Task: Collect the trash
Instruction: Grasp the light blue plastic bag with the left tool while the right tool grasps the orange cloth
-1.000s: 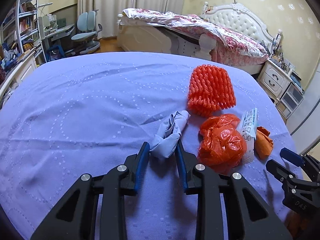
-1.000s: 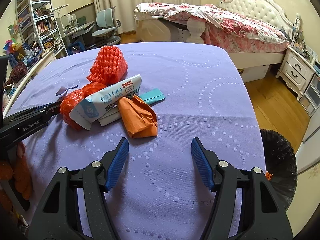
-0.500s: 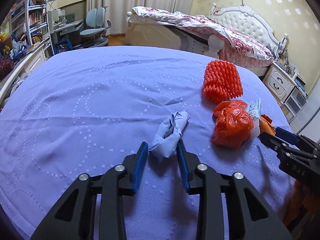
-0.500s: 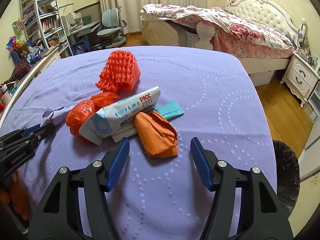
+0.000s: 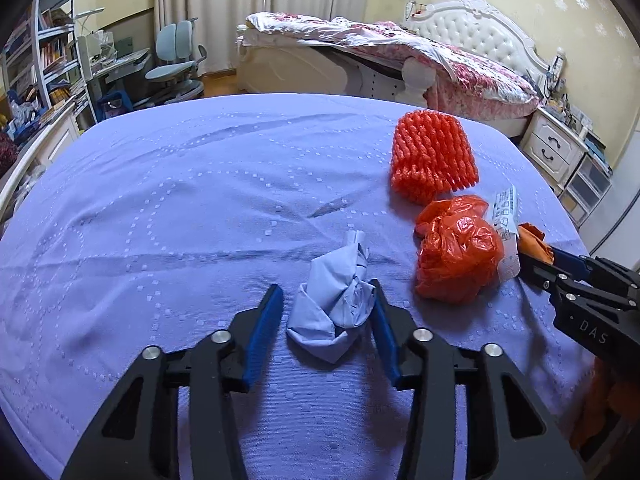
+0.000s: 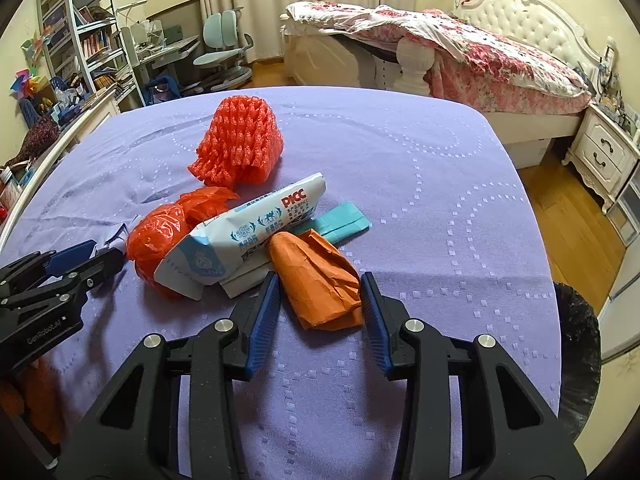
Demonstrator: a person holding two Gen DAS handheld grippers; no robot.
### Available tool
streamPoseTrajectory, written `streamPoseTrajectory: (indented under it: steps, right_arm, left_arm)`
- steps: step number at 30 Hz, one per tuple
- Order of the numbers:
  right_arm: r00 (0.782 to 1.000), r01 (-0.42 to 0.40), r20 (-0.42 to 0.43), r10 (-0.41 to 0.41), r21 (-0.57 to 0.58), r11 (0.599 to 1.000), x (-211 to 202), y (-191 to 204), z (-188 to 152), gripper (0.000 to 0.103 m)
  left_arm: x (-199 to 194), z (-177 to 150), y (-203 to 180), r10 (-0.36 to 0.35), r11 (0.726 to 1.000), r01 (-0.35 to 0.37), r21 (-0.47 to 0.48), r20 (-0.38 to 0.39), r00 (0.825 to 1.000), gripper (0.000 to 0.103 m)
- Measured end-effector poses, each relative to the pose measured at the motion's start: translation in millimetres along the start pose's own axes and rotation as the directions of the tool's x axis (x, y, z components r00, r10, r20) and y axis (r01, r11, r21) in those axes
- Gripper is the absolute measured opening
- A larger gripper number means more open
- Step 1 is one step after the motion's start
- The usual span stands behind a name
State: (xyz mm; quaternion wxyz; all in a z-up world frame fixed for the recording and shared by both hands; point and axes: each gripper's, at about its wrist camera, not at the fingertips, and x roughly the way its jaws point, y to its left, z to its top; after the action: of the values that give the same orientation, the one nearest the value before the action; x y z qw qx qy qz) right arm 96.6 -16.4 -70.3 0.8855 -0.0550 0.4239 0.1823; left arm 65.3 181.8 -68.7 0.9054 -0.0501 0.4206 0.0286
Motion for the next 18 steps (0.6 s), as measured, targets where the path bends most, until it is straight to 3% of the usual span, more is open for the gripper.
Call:
streamPoseTrajectory:
  steps: [18]
  right_arm:
    - [0.999, 0.009, 0.036, -0.011, 0.056, 0.998, -34, -22, -27, 0.040]
  left_arm:
    - [-25, -17, -8, 0.000, 1.000, 0.001, -0.031, 0.052, 0.999, 0.040]
